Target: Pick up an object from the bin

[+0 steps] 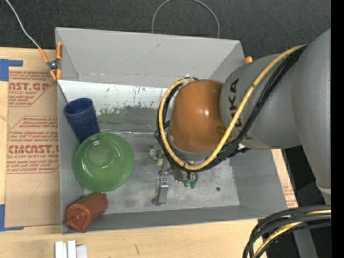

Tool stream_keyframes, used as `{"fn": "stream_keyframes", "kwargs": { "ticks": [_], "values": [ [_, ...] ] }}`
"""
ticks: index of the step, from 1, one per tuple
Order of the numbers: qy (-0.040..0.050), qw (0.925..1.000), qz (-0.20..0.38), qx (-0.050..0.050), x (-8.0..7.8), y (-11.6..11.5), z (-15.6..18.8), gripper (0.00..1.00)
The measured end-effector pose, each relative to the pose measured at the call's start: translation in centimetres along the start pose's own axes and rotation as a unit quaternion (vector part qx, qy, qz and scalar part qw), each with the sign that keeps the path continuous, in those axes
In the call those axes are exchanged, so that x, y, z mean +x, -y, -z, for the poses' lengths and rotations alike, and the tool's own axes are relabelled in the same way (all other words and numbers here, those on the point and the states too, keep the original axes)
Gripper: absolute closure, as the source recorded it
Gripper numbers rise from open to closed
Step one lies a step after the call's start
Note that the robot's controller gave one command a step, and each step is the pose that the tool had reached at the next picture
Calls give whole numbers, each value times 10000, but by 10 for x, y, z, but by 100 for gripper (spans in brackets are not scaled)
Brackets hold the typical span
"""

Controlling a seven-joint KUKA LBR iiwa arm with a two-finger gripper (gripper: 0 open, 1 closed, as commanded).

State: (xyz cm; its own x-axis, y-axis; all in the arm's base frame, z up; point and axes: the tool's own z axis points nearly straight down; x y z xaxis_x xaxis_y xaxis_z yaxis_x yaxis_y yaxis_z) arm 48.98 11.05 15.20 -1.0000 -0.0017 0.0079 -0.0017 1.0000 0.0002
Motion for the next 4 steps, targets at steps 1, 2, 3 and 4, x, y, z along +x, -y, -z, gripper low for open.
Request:
{"fn": "stream_keyframes", "kwargs": {
  "ticks": [1, 2, 3, 4],
  "values": [
    [39, 10000, -8, -5, -2, 1, 4, 0],
    [35, 9994, 339, 16, -36, 80, 38, 0],
    [78, 9964, -846, -21, -79, 43, -17, 0],
    [39, 9999, 131, 10, -84, 61, -33, 0]
  ]
}}
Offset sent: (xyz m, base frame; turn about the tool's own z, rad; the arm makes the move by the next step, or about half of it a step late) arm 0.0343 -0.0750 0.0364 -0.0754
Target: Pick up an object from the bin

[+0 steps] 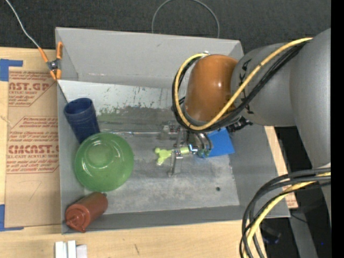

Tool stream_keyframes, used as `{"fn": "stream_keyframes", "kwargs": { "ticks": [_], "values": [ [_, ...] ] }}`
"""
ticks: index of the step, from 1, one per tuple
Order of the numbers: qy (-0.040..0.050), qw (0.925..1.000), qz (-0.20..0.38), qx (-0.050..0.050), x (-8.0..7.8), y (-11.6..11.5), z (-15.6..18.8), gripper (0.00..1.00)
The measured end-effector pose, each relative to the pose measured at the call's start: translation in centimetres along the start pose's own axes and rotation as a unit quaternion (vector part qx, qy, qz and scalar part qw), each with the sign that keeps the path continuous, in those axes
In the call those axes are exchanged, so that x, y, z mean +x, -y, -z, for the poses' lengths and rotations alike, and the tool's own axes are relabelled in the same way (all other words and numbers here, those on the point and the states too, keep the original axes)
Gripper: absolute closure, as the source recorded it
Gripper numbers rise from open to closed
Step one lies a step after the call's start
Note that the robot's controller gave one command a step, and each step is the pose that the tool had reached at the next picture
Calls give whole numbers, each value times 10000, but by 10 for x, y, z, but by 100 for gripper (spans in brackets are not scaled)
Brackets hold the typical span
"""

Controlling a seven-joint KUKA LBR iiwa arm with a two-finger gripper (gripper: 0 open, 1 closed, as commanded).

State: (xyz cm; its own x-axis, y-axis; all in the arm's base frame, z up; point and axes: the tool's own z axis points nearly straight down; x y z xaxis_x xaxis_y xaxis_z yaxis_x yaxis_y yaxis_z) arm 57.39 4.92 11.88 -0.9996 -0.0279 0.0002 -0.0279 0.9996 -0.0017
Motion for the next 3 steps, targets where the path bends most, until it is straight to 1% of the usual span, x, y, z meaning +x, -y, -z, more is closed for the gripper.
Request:
{"fn": "stream_keyframes", "kwargs": {
  "ticks": [1, 2, 3],
  "values": [
    [46, 9983, 586, -24, 0, -5, -13, 0],
    [5, 9999, 109, -8, 4, 4, -48, 0],
    [67, 9987, 506, -22, -16, 20, -49, 0]
  ]
}}
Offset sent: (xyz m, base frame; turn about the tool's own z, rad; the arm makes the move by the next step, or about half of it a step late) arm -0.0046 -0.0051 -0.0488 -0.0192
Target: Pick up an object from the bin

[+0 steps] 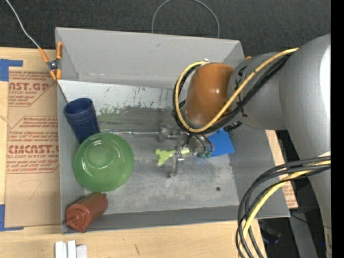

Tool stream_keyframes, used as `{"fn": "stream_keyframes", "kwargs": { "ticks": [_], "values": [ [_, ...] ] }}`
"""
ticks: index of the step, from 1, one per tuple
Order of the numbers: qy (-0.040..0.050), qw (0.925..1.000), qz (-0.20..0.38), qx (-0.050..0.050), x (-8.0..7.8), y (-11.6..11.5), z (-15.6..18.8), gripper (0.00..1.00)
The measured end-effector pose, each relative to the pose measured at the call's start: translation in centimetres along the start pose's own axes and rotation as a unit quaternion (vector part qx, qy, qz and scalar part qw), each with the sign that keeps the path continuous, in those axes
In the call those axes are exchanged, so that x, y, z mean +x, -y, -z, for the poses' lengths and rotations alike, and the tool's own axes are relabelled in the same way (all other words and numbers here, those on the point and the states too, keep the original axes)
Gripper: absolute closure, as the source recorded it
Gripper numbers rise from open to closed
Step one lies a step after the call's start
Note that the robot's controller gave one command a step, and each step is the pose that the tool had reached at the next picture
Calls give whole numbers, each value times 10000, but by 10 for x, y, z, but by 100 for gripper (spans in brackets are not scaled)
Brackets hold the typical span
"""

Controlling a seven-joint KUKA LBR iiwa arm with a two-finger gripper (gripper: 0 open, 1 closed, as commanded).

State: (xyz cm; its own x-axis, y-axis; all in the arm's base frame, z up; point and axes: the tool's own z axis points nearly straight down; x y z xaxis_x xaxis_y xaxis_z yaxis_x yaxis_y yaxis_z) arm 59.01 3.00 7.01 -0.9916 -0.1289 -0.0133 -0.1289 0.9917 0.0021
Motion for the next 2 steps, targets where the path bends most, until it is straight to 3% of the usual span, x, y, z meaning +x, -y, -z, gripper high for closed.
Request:
{"fn": "stream_keyframes", "kwargs": {
  "ticks": [1, 2],
  "values": [
    [-31, 9994, -332, 0, 2, 6, 0, 0],
    [18, 9950, 1001, -7, -2, -18, 0, 100]
  ]
}}
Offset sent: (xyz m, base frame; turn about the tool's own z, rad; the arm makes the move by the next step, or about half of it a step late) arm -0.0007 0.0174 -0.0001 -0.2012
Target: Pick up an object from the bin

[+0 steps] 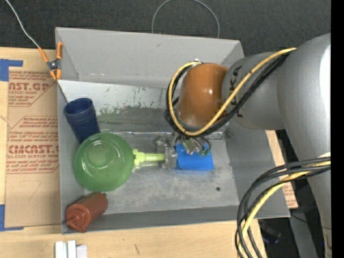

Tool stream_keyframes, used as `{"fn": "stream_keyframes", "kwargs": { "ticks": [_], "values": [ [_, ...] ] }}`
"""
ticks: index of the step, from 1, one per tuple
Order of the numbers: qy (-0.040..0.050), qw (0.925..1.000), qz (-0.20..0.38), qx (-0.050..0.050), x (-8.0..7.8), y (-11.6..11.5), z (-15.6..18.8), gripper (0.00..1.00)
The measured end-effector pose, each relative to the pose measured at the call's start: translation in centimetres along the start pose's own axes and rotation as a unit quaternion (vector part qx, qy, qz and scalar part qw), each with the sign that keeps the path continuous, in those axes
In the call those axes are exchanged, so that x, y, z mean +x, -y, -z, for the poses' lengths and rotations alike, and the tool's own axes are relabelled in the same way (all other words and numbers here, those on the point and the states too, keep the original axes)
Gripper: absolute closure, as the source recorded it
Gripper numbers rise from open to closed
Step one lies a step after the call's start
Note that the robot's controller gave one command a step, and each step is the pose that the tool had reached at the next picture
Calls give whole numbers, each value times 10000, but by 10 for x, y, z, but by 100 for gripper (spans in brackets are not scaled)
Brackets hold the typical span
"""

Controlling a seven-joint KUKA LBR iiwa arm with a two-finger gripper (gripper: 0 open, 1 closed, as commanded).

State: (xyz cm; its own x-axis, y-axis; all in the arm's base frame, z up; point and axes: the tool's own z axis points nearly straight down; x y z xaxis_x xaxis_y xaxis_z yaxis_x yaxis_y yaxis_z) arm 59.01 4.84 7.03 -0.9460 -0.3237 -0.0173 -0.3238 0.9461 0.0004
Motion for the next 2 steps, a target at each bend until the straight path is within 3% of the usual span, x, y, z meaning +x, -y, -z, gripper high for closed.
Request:
{"fn": "stream_keyframes", "kwargs": {
  "ticks": [1, 2],
  "values": [
    [-1, 10000, -2, -1, 0, 0, 0, 100],
    [16, 9999, 129, -4, 13, 0, 103, 100]
  ]
}}
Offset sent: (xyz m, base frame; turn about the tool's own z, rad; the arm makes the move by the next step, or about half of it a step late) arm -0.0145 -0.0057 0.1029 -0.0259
